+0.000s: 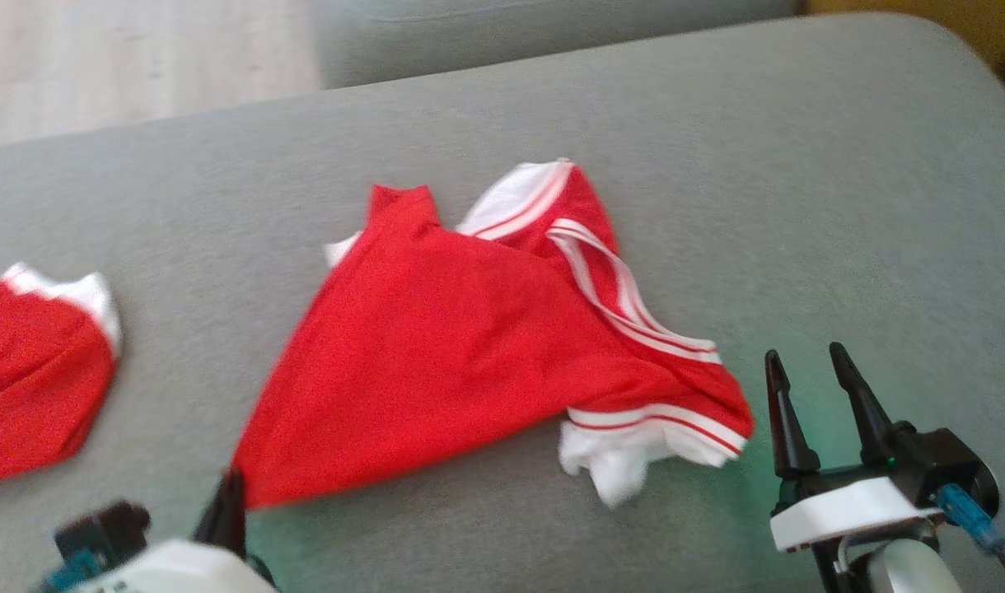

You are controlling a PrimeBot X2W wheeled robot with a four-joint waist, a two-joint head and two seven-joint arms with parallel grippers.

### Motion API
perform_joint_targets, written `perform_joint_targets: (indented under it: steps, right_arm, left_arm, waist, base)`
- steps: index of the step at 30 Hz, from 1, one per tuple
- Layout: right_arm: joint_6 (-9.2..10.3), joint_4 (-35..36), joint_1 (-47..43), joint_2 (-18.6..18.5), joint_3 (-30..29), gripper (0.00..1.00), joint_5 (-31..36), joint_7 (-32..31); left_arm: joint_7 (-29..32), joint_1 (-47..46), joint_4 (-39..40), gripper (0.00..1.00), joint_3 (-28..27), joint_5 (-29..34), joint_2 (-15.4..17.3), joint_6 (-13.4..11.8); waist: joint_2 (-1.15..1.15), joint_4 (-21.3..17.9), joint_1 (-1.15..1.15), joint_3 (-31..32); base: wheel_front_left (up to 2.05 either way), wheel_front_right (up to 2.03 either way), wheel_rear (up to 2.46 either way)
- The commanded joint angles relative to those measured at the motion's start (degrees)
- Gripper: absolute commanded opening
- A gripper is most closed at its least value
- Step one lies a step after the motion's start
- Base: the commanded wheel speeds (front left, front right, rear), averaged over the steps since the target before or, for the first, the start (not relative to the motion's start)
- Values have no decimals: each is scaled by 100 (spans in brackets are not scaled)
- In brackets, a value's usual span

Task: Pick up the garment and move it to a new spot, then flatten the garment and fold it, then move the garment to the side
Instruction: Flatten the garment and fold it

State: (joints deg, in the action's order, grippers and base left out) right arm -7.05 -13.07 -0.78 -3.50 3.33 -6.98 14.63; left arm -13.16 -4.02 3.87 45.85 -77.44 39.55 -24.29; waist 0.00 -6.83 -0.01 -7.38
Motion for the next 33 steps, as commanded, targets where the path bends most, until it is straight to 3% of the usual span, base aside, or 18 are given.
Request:
perform_joint_targets:
  steps: [1,5,13,14,15,16,23,26,27,30,33]
  right_arm:
    - [-44,179,64,-116,149,100,30,37]
    - [-44,193,84,-180,221,100,20,37]
    - [-44,200,16,-296,251,100,10,37]
    - [-44,201,8,-303,240,100,7,37]
    - [-44,202,1,-306,235,100,5,37]
    - [-44,201,-7,-307,233,100,5,37]
    - [-44,387,-127,-302,44,100,105,37]
    - [-44,547,-236,-318,-116,100,168,37]
    - [-44,650,-332,-332,-236,100,216,37]
    - [-44,729,-435,-356,-338,100,303,37]
    - [-44,804,-552,-353,-471,100,429,37]
  left_arm:
    - [-94,-140,45,0,-291,17,62,26]
    - [-165,412,-290,0,-515,-54,-359,161]
    - [-182,1107,-793,0,-1179,386,-840,383]
    - [-182,1147,-841,5,-1268,528,-873,394]
    - [-183,1174,-863,40,-1361,676,-926,442]
    - [-183,1197,-865,100,-1442,823,-994,515]
    - [-183,1395,-606,100,-2448,2888,-1470,818]
    - [-184,1529,-363,100,-2997,3819,-1770,962]
    - [-184,1604,-254,100,-3272,4386,-1958,1086]
    - [-184,1604,-154,100,-3492,4883,-2163,1241]
    - [-184,1516,-104,100,-3660,5577,-2447,1568]
  waist:
    - [0,343,1,108]
    - [0,531,1,142]
    - [0,594,1,131]
    - [0,586,1,137]
    - [0,577,1,145]
    - [0,564,1,159]
    - [0,465,1,397]
    - [0,475,1,548]
    - [0,499,1,654]
    - [0,528,1,721]
    - [0,580,1,790]
  base:
    - [0,0,0]
    - [0,0,0]
    - [0,0,0]
    - [0,0,0]
    - [0,0,0]
    - [0,0,0]
    - [0,0,0]
    - [0,0,0]
    - [0,0,0]
    - [0,0,0]
    - [0,0,0]
